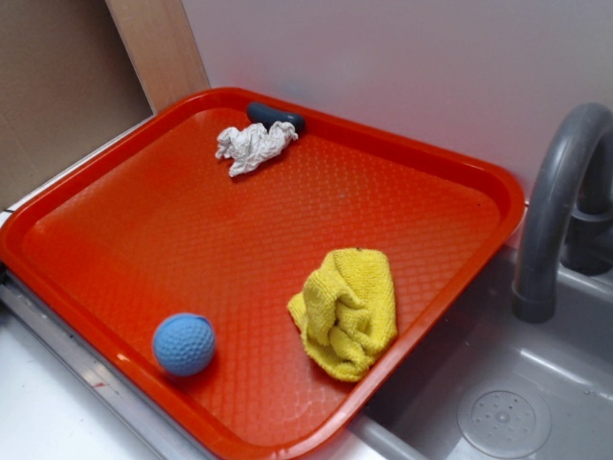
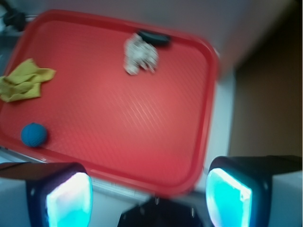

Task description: Grab the yellow cloth.

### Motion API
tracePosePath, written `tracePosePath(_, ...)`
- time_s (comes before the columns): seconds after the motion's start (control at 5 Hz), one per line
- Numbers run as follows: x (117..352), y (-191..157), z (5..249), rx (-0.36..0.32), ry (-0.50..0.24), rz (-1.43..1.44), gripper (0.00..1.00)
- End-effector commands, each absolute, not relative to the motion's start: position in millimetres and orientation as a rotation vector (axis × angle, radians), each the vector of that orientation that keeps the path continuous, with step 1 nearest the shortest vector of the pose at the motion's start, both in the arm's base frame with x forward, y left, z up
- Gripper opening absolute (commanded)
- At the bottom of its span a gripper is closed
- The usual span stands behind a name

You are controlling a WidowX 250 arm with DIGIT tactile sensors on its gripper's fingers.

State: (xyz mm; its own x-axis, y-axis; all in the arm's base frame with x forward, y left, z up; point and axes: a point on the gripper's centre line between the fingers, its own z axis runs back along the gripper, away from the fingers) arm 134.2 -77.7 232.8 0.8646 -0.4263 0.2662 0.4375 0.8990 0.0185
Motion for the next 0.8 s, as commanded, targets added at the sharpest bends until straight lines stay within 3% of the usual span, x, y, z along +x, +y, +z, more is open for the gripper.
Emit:
tracePosePath(0.0, 158, -147, 215, -0.151, -0.347, -0.953, 1.0)
tracePosePath(0.2, 171, -197, 196, -0.178, -0.313, -1.203, 1.0)
tracePosePath(0.4, 165, -243, 163, -0.249, -0.262, -1.373, 1.0)
tracePosePath(0.6, 163, -276, 132, -0.264, -0.198, -1.441, 1.0)
